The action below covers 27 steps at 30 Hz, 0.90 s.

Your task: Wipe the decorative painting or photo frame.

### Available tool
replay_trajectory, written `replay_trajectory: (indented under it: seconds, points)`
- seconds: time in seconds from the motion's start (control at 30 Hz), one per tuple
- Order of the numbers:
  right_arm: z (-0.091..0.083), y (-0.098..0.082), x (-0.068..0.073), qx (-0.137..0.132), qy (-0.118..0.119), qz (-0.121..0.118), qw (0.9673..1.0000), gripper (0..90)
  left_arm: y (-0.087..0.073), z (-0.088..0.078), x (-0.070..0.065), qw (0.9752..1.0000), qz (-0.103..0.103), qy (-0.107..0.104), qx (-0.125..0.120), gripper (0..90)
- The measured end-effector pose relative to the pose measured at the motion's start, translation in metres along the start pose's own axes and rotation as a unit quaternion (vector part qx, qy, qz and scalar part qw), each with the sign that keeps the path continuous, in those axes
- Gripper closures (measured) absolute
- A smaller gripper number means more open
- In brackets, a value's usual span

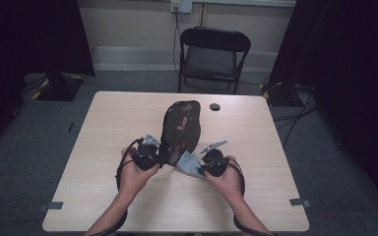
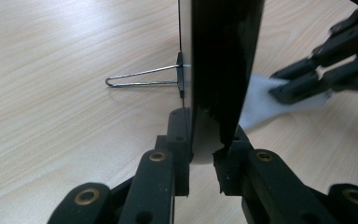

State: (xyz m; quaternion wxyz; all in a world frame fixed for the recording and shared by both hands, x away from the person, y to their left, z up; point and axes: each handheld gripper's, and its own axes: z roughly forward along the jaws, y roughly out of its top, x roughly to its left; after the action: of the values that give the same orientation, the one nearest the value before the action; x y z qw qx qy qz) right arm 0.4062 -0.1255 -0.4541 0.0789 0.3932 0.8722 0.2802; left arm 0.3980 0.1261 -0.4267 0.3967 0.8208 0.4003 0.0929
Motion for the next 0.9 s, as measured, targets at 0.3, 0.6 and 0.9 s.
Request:
replay_trajectory:
  seconds: [0.3,0.6,0.9]
  points:
    - [-0.074,0.038,-0.009,-0.070,-0.026,-0.008,0.9972,82.4,0.000,-0.001,-0.001,1.0000,-0.001,0.003,0.002,77.9]
    - [-0.134,0.091,0.002,-0.137,-0.041,-0.034,0.9891,82.4,0.000,-0.001,0.000,1.0000,-0.002,0.000,0.003,78.2]
    - [-0.119,0.100,0.017,-0.120,-0.039,-0.052,0.9907,82.3,0.000,-0.001,0.000,1.0000,-0.004,0.001,0.000,78.3]
